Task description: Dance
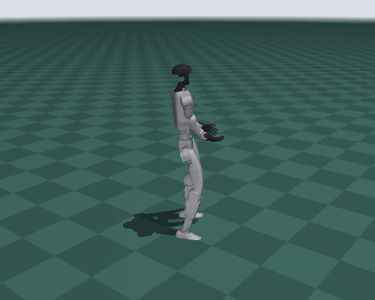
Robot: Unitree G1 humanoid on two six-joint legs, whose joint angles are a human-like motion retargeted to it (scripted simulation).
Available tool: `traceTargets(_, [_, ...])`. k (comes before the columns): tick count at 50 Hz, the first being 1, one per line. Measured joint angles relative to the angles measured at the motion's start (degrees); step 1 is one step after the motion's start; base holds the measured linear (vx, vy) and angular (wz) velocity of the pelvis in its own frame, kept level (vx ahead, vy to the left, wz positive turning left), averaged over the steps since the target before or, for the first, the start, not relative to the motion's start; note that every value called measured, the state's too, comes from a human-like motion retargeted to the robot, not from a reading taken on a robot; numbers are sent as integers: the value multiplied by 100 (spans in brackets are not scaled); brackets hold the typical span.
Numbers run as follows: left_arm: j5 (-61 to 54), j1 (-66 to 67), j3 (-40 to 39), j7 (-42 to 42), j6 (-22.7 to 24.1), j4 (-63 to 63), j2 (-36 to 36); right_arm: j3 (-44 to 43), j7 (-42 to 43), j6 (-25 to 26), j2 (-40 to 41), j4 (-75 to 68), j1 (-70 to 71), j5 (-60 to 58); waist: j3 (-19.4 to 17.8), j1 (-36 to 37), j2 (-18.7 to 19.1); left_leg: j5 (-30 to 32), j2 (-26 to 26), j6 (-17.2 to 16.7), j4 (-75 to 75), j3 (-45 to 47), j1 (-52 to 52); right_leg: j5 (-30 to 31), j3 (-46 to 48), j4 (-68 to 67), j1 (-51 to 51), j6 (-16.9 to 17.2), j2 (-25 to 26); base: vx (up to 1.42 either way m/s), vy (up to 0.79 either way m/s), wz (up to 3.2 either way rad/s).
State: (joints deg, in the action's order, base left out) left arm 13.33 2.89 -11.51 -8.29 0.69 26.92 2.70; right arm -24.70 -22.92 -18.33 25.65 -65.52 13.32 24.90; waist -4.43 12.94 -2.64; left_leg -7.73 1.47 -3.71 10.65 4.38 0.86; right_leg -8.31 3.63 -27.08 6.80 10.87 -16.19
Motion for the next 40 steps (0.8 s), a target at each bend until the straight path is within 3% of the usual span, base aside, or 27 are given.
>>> traceTargets(2, [-1355, -409, -632, -162, 961, -875, 832, 911, -1359, 353, -299, 462, 180, -1256, 5, 26, -152, -71, -116, -26, 220, -240, -156, 96, 248, 246, -171, 16, -16, -17, -27, 117])
traceTargets(5, [-2541, -851, -753, -942, 3202, -2148, 990, 2113, -3173, 429, -881, 1674, 411, -2915, -42, -177, -259, -168, -342, -41, 592, -471, -460, 258, 685, 718, -461, 43, 26, -16, -31, 115])
traceTargets(7, [-2471, -610, -631, -2215, 3952, -2563, 506, 2822, -3245, 296, -1524, 2754, 461, -3433, -103, -435, -313, -232, -505, -1, 885, -643, -638, 362, 811, 988, -656, 96, 165, -7, -30, 99])
traceTargets(8, [-2251, -387, -578, -2979, 4005, -2646, 277, 3158, -3010, 191, -1915, 3376, 373, -3553, -121, -578, -343, -285, -585, 11, 1055, -738, -730, 410, 822, 1096, -734, 119, 266, -1, -26, 64])
traceTargets(10, [-1799, 107, -463, -3707, 3786, -2495, 104, 3568, -2083, -251, -2498, 4091, 100, -4035, -96, -777, -419, -397, -715, -52, 1336, -840, -877, 510, 715, 1303, -820, 194, 408, 3, -22, 8])
traceTargets(12, [-1848, 432, -314, -3452, 3439, -1742, 434, 3715, -533, -662, -2801, 3983, -339, -4770, 37, -922, -455, -634, -828, -102, 1684, -877, -1065, 557, 720, 1484, -874, 233, 550, 10, -15, -45])
traceTargets(15, [-2870, 263, -786, -1812, 3305, 917, 1442, 3502, 883, -902, -3022, 2754, -1073, -6112, 324, -1190, -395, -1221, -998, 20, 2186, -861, -1185, 600, 681, 1642, -973, 242, 772, 20, -10, -58])
traceTargets(16, [-3596, -41, -983, -973, 3021, 2044, 1391, 3266, 1030, -585, -3091, 2139, -1161, -6817, 382, -1334, -334, -1386, -1058, 25, 2234, -858, -1139, 597, 628, 1653, -1010, 239, 846, 23, -2, -63])
traceTargets(17, [-4415, -328, -997, -161, 2554, 2992, 1261, 3048, 1031, -218, -3218, 1600, -1184, -7510, 432, -1488, -287, -1496, -1075, 4, 2254, -903, -1099, 597, 559, 1658, -1027, 231, 906, 18, 2, -71])
traceTargets(18, [-5420, -584, -645, 597, 1721, 3580, 972, 2865, 736, 251, -3461, 1210, -1081, -8178, 462, -1666, -269, -1496, -1002, -71, 2220, -1045, -1070, 600, 456, 1653, -1007, 216, 937, 8, 7, -86])
traceTargets(20, [-6909, -1079, 389, 1579, 429, 3856, 610, 2547, -630, 1097, -4222, 1044, -730, -9172, 508, -1949, -312, -1522, -751, -137, 2358, -1239, -1162, 617, 280, 1629, -879, 184, 859, -8, 19, -102])
traceTargets(21, [-6885, -1316, 764, 1822, 377, 3678, 586, 2298, -1138, 1268, -4557, 1184, -591, -9359, 560, -2051, -330, -1453, -686, -109, 2321, -1152, -1228, 636, 238, 1624, -779, 166, 776, -20, 28, -97])
traceTargets(23, [-6105, -1825, 1417, 2134, 451, 3096, 551, 1834, -1686, 1402, -5199, 1633, -364, -9140, 630, -2213, -285, -1291, -563, -71, 2136, -978, -1275, 684, 187, 1580, -556, 103, 646, -17, 31, -89])
traceTargets(25, [-4510, -2348, 1885, 2424, 428, 2073, 421, 1503, -1611, 1641, -5841, 2423, -258, -8061, 647, -2244, -191, -1110, -463, 2, 1908, -630, -1258, 751, 48, 1493, -299, 37, 519, -8, 31, -113])
traceTargets(27, [-3082, -2836, 2216, 2842, 83, 776, 107, 1192, -1098, 2176, -6113, 3417, -313, -6650, 703, -2215, -74, -889, -359, 62, 1546, -245, -1180, 822, -280, 1410, -18, 3, 464, -3, 30, -131])
traceTargets(30, [-1407, -3528, 2494, 3468, -177, -893, -420, 371, 318, 2584, -5412, 4703, -320, -4866, 763, -2036, 109, -573, -134, 98, 1001, 97, -1088, 974, -717, 1253, 416, -77, 443, -7, 33, -118])
traceTargets(33, [-133, -3985, 2734, 3400, 87, -2103, -1126, -357, 1835, 1198, -4130, 5553, -157, -3489, 655, -1655, 302, -292, 52, 118, 471, 309, -895, 1161, -1110, 994, 762, -121, 559, -5, 33, -108])
traceTargets(37, [1618, -3679, 3034, 2031, 1212, -2761, -1682, -801, 4346, -1190, -2101, 5316, 173, -1799, 530, -1288, 487, 64, 228, 136, -123, 578, -659, 1138, -1318, 562, 1093, -78, 675, -4, 28, -63])
traceTargets(38, [2050, -3443, 3086, 1611, 1532, -2728, -1729, -863, 4709, -1784, -1525, 5012, 239, -1211, 499, -1204, 523, 134, 264, 123, -242, 608, -598, 1061, -1353, 472, 1123, -28, 697, -2, 17, -28])
traceTargets(40, [2852, -2818, 3125, 1020, 2300, -2379, -1786, -1216, 4335, -2386, -499, 3997, 314, 461, 417, -1025, 560, 227, 302, 69, -451, 710, -366, 832, -1410, 234, 1091, 75, 745, 8, 12, -7])
